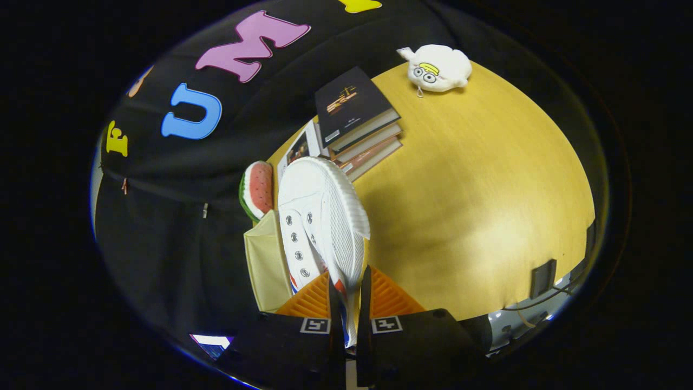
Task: Open the storage box then place both shoes into the box .Put the left shoe in first, then the right shoe, with the right side of both shoes facing outward in a uniform manner.
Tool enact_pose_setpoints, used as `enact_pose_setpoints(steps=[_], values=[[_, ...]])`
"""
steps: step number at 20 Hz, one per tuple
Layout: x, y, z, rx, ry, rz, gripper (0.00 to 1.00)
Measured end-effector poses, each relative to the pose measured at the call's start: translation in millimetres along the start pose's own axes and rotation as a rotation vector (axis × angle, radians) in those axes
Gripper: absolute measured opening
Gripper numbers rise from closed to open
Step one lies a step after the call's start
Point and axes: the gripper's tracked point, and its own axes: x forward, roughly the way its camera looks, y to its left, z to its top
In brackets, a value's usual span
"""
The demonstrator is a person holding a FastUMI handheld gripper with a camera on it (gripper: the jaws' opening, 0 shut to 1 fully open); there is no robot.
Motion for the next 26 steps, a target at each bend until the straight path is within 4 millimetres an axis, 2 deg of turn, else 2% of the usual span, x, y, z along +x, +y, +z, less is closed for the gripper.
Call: enact_pose_setpoints(steps=[4, 10, 12, 15, 19, 20, 21, 22, 24, 25, 26], values=[[25, 55, -13, -0.051, 0.017, 0.032, 0.13], [69, 126, -49, -0.130, 0.088, 0.060, 0.13], [85, 136, -61, -0.163, 0.113, 0.052, 0.13], [105, 135, -70, -0.189, 0.127, 0.004, 0.13], [122, 133, -68, -0.178, 0.127, -0.034, 0.13], [123, 135, -68, -0.174, 0.133, -0.026, 0.16], [129, 144, -73, -0.150, 0.136, 0.010, 0.28], [124, 159, -71, -0.122, 0.123, 0.062, 0.40], [108, 172, -56, -0.116, 0.071, 0.097, 0.80], [106, 171, -51, -0.129, 0.047, 0.091, 1.00], [101, 171, -46, -0.146, 0.021, 0.086, 0.99]])
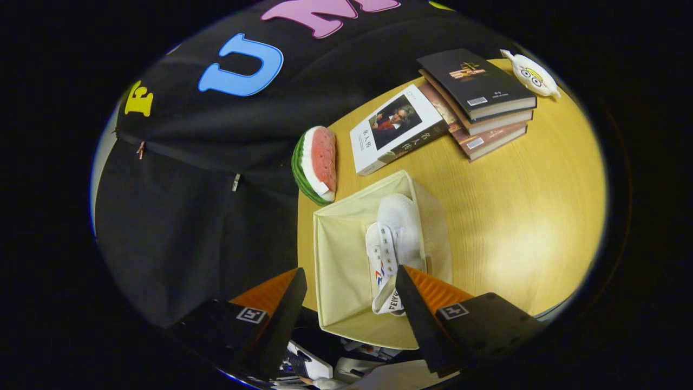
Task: Open the storage box then place both shoes into the box .Put the left shoe in first, then the right shoe, with the right side of both shoes facing outward in a uniform manner.
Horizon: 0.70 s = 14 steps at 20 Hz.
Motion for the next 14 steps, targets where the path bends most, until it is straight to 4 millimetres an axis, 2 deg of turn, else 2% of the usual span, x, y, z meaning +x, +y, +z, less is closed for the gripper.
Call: enact_pose_setpoints(steps=[4, 8, 11, 14], values=[[-33, -9, 18, -0.079, -0.138, -0.035, 0.99], [-76, -15, 36, -0.168, -0.323, -0.079, 0.99], [-114, -20, 43, -0.291, -0.465, -0.149, 0.99], [-152, -5, 53, -0.430, -0.632, -0.206, 0.99]])
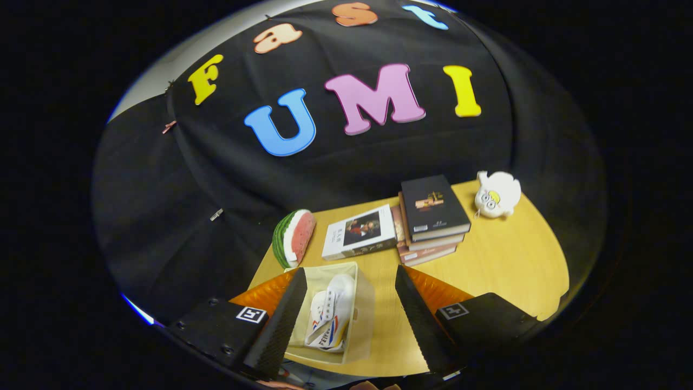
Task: Open the storage box then place both shoes into the box .Put the left shoe in first, then the right shoe, with the right side of both shoes facing outward in a uniform manner.
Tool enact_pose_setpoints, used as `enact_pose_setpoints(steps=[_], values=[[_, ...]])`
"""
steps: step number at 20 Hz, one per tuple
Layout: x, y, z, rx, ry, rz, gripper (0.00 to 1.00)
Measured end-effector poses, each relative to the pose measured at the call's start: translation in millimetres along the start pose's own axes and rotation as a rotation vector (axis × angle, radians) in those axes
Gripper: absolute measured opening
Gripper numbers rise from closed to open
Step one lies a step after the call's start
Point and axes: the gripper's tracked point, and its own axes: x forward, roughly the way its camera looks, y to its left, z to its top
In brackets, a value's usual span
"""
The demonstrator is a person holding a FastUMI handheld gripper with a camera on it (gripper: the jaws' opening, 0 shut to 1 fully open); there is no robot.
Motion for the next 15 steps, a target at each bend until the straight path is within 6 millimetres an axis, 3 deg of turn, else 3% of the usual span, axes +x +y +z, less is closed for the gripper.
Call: enact_pose_setpoints(steps=[7, 13, 14, 15], values=[[-52, -4, 63, -0.225, -0.315, -0.096, 0.99], [-79, -41, 70, -0.272, -0.392, -0.197, 0.98], [-75, -43, 76, -0.272, -0.407, -0.194, 0.98], [-90, -50, 79, -0.261, -0.430, -0.189, 0.98]])
